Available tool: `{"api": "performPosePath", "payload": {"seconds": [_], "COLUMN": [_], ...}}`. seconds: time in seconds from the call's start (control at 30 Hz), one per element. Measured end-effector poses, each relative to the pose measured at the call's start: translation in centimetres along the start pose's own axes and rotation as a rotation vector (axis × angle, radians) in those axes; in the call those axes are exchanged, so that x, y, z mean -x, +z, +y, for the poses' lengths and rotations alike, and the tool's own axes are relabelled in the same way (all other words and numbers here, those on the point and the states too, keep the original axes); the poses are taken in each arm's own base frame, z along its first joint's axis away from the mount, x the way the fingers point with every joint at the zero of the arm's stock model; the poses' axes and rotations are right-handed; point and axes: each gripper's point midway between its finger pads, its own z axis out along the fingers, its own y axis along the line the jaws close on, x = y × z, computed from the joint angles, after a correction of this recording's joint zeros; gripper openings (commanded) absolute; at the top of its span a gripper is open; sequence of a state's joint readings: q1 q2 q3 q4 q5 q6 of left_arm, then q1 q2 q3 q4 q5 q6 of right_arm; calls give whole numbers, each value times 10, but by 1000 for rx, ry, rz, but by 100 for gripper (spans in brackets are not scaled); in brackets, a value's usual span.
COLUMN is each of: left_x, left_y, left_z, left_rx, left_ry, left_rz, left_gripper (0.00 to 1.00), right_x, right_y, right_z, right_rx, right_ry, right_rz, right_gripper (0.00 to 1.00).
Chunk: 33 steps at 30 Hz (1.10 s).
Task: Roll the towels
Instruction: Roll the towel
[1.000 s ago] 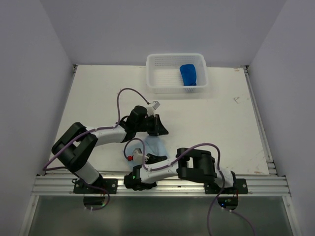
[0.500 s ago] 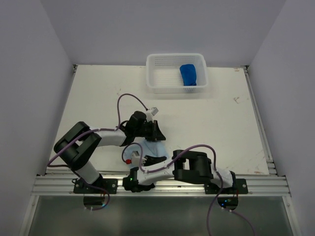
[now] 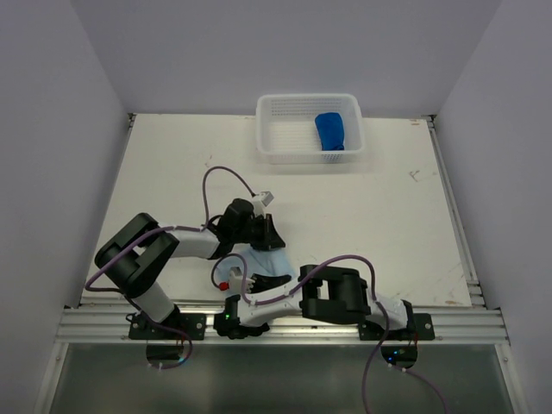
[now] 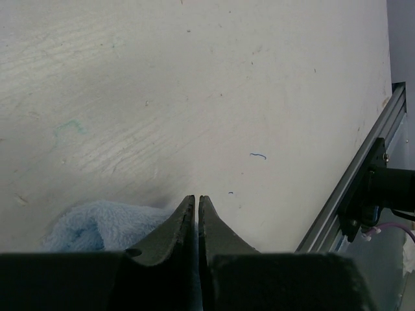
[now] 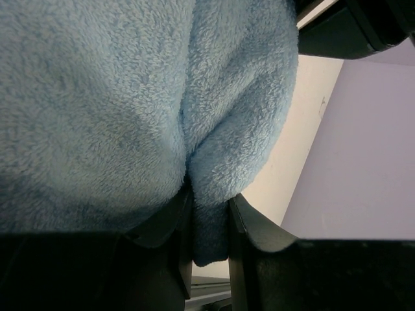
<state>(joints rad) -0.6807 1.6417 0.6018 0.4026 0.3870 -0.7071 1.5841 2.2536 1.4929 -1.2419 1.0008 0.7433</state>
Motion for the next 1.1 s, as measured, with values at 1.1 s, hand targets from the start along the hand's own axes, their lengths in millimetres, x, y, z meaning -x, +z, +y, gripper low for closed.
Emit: {"api": "performPosePath", "payload": {"seconds": [1.1], "left_x": [-2], "left_y": [-14], "left_z": [24], "left_rx": [37], "left_ry": [50], "left_rz": [-153], "left_gripper": [7], "right_x": [-21], "right_y": [-28], "right_z": [-14], "right_rx": [139], "right_ry": [160], "right_rz": [15], "right_gripper": [49]}}
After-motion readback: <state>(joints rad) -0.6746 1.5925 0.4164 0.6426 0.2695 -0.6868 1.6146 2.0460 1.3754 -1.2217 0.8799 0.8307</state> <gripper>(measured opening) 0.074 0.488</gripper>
